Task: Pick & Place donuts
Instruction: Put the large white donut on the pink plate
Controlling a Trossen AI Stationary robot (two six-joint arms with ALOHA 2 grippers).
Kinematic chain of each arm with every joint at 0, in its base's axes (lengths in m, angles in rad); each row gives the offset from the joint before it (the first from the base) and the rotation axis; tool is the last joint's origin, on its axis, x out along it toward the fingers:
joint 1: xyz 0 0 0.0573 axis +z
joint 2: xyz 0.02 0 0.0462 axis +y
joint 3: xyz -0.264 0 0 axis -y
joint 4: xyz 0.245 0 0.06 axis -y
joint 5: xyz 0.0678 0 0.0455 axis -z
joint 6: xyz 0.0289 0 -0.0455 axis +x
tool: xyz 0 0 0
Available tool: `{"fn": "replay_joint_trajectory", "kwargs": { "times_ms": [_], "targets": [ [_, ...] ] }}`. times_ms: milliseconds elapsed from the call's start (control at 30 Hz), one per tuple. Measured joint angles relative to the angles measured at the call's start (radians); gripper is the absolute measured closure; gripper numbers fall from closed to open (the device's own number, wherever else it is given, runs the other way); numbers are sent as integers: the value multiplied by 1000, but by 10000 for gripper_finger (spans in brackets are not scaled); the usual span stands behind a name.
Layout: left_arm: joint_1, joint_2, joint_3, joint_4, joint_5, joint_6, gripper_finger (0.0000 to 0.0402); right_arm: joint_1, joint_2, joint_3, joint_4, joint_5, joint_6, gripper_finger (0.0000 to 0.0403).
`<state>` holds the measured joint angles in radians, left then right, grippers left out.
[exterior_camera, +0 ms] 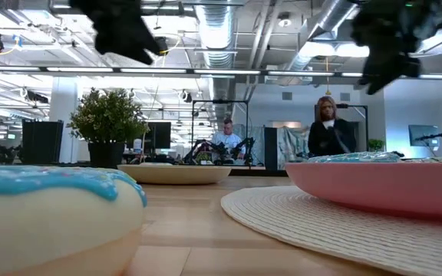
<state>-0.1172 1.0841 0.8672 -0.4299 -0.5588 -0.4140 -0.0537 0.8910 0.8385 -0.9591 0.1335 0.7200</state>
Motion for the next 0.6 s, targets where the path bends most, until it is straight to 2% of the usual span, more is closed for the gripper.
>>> {"fn": "replay_joint_trajectory", "kwargs": {
  "times_ms": [133, 300, 433, 600],
  "targets": [
    [97, 148, 142, -44, 29, -132, 161, 29, -130, -91, -8, 0, 40, 250],
    [226, 354, 336, -194, 137, -285, 161, 48, -221, -157, -23, 2, 34, 254],
    [304, 523, 495, -330, 178, -359, 161, 46, -267, -174, -53, 52, 32, 254],
    [375, 702, 672, -477, 216, -371, 161, 46, -286, -190, -56, 111, -17, 250]
  ]
}}
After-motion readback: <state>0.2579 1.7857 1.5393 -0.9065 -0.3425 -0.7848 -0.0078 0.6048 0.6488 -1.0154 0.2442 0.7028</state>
